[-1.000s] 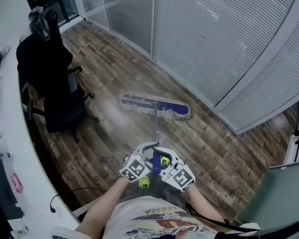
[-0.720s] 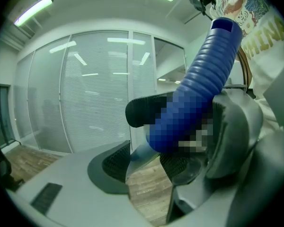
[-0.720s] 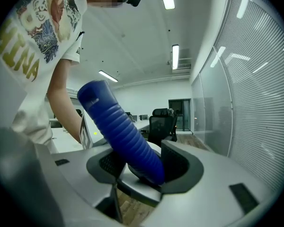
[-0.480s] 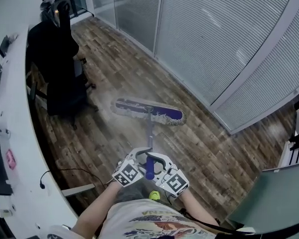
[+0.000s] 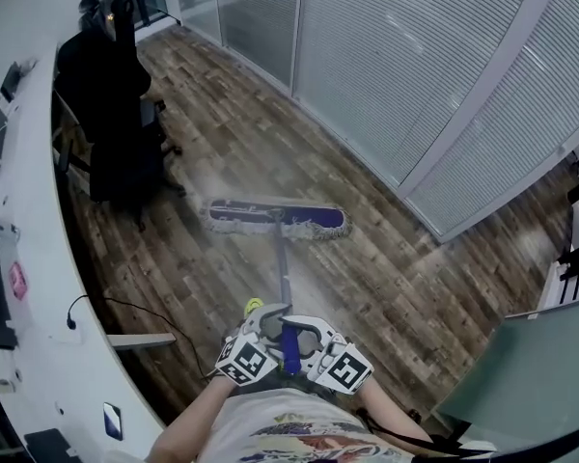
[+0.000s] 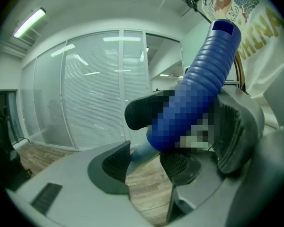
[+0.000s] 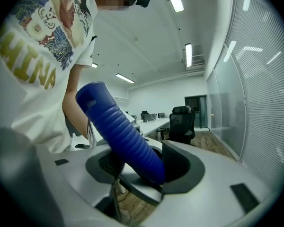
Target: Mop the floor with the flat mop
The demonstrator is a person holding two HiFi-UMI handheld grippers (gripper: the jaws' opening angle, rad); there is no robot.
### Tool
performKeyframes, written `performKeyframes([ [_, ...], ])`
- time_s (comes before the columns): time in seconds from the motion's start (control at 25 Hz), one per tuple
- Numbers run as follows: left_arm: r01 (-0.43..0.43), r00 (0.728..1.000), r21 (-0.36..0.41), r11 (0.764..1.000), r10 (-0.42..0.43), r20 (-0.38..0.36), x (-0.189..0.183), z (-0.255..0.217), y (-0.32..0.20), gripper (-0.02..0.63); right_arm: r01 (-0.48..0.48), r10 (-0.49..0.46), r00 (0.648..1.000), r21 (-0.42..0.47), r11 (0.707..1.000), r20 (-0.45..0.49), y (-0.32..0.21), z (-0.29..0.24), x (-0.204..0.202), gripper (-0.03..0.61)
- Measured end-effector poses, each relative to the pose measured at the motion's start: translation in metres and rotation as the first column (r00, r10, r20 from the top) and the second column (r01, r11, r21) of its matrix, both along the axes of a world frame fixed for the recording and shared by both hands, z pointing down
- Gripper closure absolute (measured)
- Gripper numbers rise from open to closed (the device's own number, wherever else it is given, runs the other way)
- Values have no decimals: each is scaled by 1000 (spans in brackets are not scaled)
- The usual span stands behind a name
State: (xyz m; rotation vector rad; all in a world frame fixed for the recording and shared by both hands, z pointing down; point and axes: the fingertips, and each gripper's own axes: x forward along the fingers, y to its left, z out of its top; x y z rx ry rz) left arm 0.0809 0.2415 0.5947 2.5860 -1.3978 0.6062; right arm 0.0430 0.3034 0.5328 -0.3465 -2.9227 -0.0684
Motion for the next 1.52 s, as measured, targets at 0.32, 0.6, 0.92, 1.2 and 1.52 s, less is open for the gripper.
performKeyframes([
  [0.32, -45, 992, 104, 994, 32, 124, -6, -6, 1, 445, 31, -31, 998, 13, 999, 45, 2, -2, -10, 357],
  [0.6, -83, 993, 109, 991, 73, 89, -38, -6, -27, 448, 43, -44, 998, 19, 999, 40, -23, -2, -41, 356],
  [0.92, -89, 996, 79, 993, 88, 20, -122, -5, -98, 448, 7, -7, 1000, 11, 1000, 26, -96, -1, -128, 353],
  [1.2, -102, 995, 83, 991, 101, 23, -216, -11, -160, 448, -6, 5, 999, 30, 1000, 49, -157, -8, -223, 354],
  [1.52, -109, 994, 65, 992, 109, 9, -267, -7, -224, 446, -18, 15, 998, 47, 999, 62, -222, -5, -275, 354],
])
